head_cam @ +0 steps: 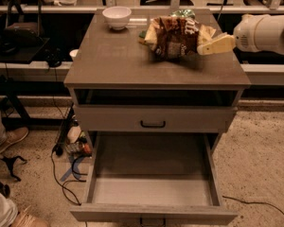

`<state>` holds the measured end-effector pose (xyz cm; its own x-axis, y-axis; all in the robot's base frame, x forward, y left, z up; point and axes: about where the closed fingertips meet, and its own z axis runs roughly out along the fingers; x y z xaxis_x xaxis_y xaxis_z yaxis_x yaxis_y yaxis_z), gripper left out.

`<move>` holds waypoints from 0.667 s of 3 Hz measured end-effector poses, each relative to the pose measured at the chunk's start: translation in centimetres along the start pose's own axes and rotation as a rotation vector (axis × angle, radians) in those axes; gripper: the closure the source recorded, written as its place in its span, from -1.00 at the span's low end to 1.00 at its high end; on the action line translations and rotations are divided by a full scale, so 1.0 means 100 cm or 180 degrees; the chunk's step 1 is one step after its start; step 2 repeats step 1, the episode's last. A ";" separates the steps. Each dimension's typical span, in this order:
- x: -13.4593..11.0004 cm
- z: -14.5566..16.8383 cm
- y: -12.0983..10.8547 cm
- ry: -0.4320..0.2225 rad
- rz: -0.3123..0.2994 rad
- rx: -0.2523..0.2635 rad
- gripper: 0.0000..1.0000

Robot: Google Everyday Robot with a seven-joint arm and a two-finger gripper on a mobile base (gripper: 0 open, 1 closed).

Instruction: Pick brown chip bag from middle drawer and place on counter

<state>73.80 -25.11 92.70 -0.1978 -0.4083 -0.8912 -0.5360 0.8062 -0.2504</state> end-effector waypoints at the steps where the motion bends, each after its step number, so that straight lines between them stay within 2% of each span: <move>1: 0.007 -0.075 -0.027 -0.0102 0.0018 0.0530 -1.00; 2: 0.007 -0.075 -0.027 -0.0102 0.0018 0.0530 -1.00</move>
Offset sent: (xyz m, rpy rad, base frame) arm 0.0000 0.0000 0.0000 0.0000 0.0000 0.0000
